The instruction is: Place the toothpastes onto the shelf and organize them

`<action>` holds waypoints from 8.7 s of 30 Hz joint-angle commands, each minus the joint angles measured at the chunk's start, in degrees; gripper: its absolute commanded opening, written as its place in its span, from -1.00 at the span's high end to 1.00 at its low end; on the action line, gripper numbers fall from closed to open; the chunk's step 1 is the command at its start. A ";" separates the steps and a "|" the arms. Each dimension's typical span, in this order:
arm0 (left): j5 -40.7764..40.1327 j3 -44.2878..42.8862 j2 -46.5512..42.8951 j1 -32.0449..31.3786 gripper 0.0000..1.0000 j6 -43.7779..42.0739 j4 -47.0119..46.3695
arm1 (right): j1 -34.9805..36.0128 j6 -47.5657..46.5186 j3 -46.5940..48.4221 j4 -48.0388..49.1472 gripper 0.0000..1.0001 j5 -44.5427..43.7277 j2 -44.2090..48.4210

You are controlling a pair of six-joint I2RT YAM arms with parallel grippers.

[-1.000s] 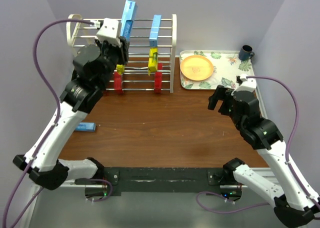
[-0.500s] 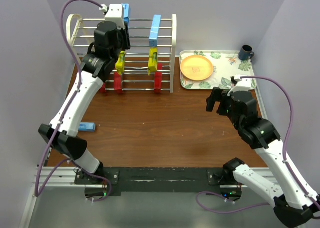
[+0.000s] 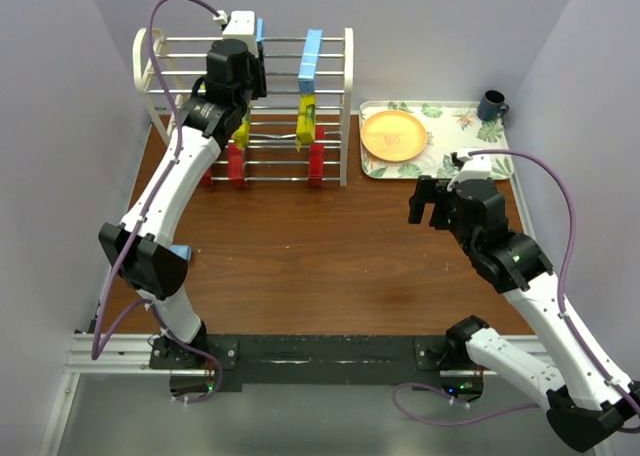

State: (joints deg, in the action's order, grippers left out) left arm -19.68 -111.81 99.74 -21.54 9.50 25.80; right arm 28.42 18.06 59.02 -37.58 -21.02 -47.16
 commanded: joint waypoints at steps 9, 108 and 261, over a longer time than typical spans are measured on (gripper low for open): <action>0.78 -3.33 -0.08 1.06 0.01 1.40 -2.51 | -0.21 -2.33 -0.58 3.04 -0.97 0.01 -0.30; -18.71 76.14 -31.71 23.03 0.51 63.82 2.67 | -0.21 -5.14 -5.24 4.62 -0.97 1.41 1.19; 2.72 48.96 -74.68 16.79 -1.00 -3.96 -6.29 | -0.21 -5.50 -0.22 7.43 -0.97 -17.73 13.49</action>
State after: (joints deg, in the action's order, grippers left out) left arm -14.06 -65.21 29.41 -4.58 5.41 22.26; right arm 28.42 13.96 60.42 -34.17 -33.34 -35.81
